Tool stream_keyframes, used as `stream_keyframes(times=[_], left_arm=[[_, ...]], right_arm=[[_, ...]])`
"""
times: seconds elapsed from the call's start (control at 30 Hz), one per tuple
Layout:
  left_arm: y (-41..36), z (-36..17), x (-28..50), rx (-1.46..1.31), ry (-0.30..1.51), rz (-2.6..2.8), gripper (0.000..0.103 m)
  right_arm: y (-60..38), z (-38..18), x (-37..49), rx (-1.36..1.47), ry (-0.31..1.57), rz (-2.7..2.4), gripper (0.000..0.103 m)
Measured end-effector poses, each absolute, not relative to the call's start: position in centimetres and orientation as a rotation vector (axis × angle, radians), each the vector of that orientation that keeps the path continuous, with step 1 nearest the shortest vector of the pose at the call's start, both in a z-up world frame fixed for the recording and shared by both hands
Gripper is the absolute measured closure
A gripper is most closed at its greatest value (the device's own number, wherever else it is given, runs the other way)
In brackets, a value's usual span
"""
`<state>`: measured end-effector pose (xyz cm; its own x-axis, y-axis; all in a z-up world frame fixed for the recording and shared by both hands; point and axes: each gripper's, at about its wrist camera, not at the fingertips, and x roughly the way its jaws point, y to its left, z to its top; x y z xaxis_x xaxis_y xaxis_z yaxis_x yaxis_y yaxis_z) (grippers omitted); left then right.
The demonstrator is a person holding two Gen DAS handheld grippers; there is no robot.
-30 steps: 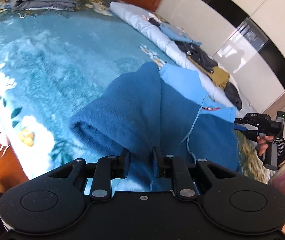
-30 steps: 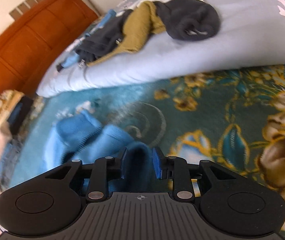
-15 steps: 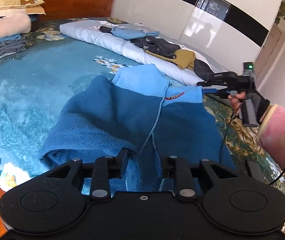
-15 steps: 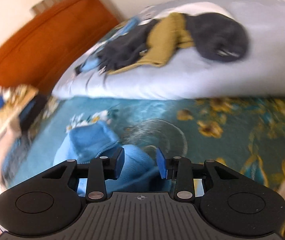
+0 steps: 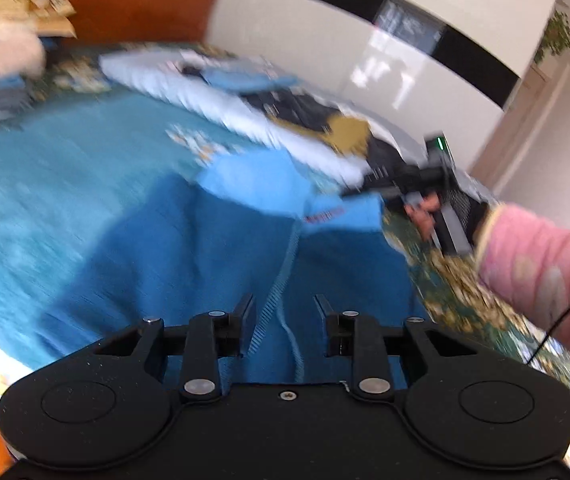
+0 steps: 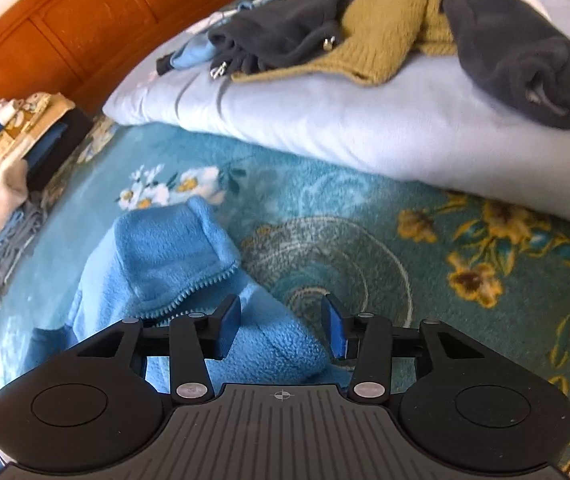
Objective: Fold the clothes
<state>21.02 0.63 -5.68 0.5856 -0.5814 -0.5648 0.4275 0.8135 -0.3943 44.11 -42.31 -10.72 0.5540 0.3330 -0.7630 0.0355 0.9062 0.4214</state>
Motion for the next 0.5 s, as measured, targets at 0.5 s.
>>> stream_keyframes(times=[0.5], left_arm=[[-4.4,-11.8,25.3,-0.258,0.931,-0.726,0.073]], right_arm=[[-39.3,-3.0,43.0,0.157,0.703,0.214,0.094]])
